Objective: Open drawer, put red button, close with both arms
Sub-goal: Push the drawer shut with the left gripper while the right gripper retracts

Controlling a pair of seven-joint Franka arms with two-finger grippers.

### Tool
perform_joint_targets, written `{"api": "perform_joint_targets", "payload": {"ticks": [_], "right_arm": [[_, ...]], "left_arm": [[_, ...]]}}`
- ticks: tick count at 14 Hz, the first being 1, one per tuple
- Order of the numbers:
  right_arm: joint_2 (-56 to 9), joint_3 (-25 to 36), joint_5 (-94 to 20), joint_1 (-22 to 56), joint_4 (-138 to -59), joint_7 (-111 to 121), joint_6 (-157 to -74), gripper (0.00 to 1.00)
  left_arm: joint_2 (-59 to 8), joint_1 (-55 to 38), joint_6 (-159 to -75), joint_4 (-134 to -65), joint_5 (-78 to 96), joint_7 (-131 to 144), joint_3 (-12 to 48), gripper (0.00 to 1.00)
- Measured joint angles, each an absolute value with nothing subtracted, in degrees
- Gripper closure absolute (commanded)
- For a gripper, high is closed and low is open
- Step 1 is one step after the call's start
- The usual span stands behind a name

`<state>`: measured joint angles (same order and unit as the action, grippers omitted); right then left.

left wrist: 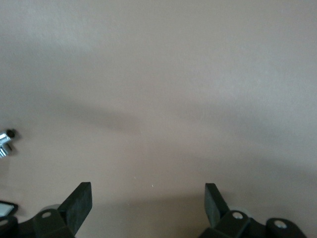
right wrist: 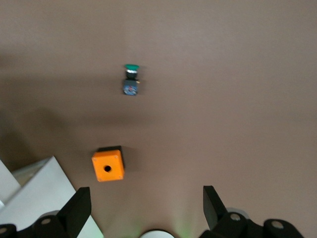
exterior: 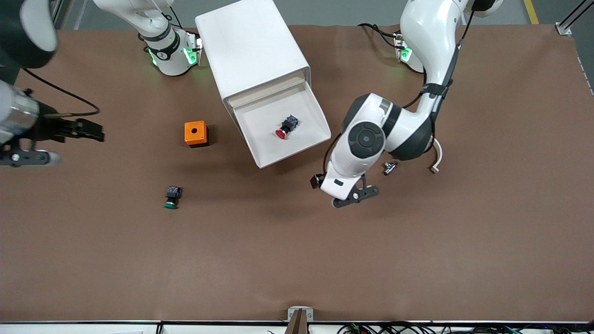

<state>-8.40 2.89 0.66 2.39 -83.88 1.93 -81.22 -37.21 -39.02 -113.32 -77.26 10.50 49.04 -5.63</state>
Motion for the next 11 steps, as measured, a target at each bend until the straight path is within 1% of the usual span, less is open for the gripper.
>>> {"api": "perform_joint_targets", "payload": {"ticks": [2, 4, 9, 11], "right_arm": [[-8.2, 2.9, 0.7, -0.8, -83.9, 4.1, -80.4, 0.0], [-8.2, 2.9, 1.5, -1.5, -83.7, 3.6, -78.5, 0.0], [-8.0, 2.8, 1.7, -3.4, -79.0, 1.4, -76.2, 0.0], [-7.9, 2.8, 1.6, -4.4, -77.7, 1.4, -73.2, 0.0]], "left_arm": [[-37.6, -41.1, -114.0, -77.5, 10.3, 51.6, -5.6, 0.0], [-37.8, -42.9, -114.1, -77.9, 10.3, 53.6, -5.6, 0.0], [-37.9, -46.5, -115.1, -80.2, 10.2, 55.1, -5.6, 0.0], [-38.0, -47.9, -115.5, -81.0, 10.2, 55.1, -5.5, 0.0]]}}
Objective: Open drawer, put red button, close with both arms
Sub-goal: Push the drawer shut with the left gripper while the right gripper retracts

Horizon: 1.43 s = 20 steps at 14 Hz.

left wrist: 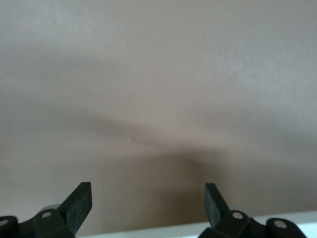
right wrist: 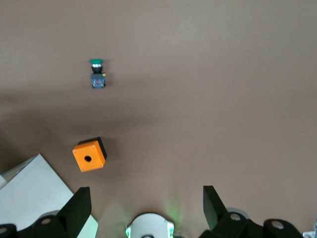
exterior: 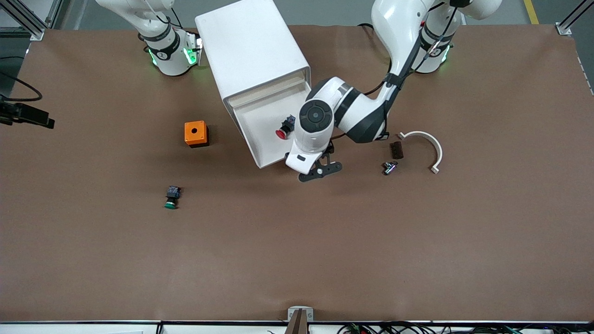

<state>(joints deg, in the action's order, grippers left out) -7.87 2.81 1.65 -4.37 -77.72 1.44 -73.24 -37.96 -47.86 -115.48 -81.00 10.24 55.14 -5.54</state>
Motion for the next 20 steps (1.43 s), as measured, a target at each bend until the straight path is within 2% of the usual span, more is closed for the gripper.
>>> {"api": "perform_joint_targets", "payload": {"ticks": [5, 9, 12, 17, 20], "right_arm": [[-6.9, 2.4, -0.3, -4.6, -77.1, 1.4, -72.2, 0.0], [-5.1, 1.7, -1.3, -4.6, -78.1, 1.4, -73.9, 0.0], [-1.8, 1.6, -1.3, -4.6, -83.3, 1.4, -77.4, 0.0], [8.0, 1.1, -1.4, -3.9, -96.7, 1.5, -84.6, 0.0], [11.2, 0.9, -1.4, -2.7, -100.5, 1.5, -86.4, 0.0]], "left_arm": [[-38.0, -50.2, -115.7, -81.5, 10.2, 55.1, -4.8, 0.0], [-38.0, -50.5, -115.7, -82.4, 10.2, 55.1, -0.6, 0.0], [-38.0, -50.6, -115.7, -83.4, 10.2, 55.1, 1.6, 0.0], [-38.1, -50.7, -115.7, -85.4, 10.2, 55.1, 5.1, 0.0], [-38.1, -50.8, -115.7, -85.9, 10.2, 55.1, 6.4, 0.0]]}}
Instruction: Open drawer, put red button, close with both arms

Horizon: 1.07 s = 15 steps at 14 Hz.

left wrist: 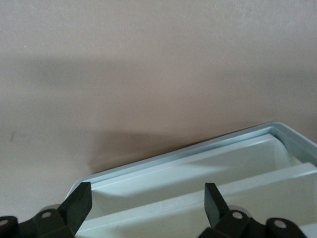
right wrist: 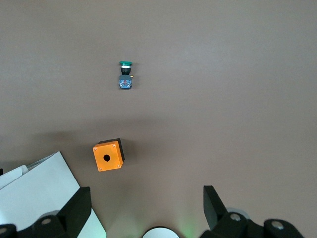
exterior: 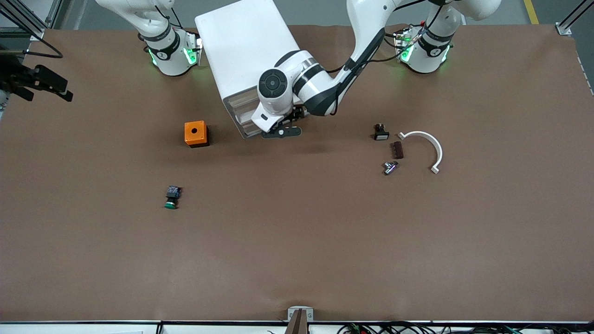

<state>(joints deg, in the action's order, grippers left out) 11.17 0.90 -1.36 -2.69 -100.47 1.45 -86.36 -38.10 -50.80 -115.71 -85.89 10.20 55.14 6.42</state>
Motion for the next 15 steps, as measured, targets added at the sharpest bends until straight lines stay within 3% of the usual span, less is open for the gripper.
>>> {"api": "perform_joint_targets", "payload": {"ticks": [15], "right_arm": [[12.2, 0.2, -1.4, -2.5, -102.0, 1.4, -87.1, 0.0]], "left_arm": [[-38.1, -50.8, -115.7, -86.2, 10.2, 55.1, 8.2, 0.0]]}}
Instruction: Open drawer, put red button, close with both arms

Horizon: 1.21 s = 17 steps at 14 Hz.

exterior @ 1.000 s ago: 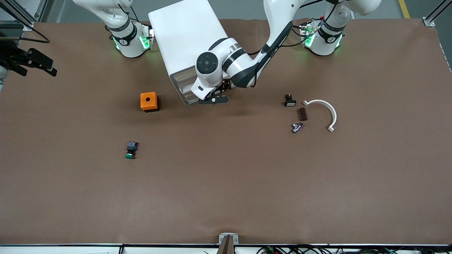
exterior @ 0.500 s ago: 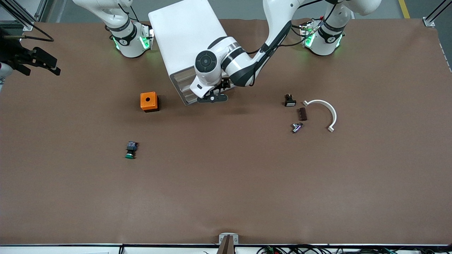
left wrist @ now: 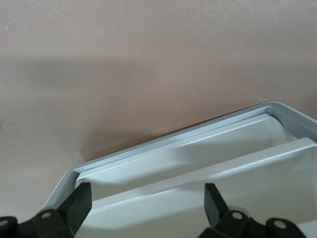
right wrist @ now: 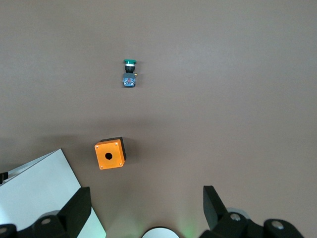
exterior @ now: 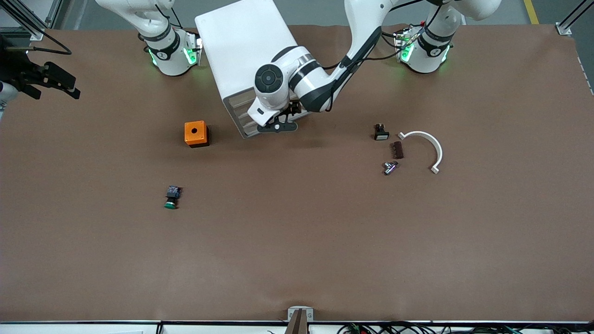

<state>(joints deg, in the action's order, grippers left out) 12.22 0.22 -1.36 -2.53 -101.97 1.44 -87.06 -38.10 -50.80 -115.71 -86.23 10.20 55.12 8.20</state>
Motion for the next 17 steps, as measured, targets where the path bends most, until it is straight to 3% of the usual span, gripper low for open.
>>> {"api": "perform_joint_targets", "payload": {"ticks": [7, 17], "right_arm": [[12.3, 1.2, -1.3, -3.4, -102.4, 2.1, -88.4, 0.0], [12.4, 1.2, -1.3, -3.5, -102.6, 2.3, -88.8, 0.0]], "left_arm": [[-38.0, -49.0, -115.8, -86.1, 10.2, 55.1, 8.3, 0.0], [-29.2, -28.3, -115.9, -84.9, 10.2, 55.0, 8.2, 0.0]]}}
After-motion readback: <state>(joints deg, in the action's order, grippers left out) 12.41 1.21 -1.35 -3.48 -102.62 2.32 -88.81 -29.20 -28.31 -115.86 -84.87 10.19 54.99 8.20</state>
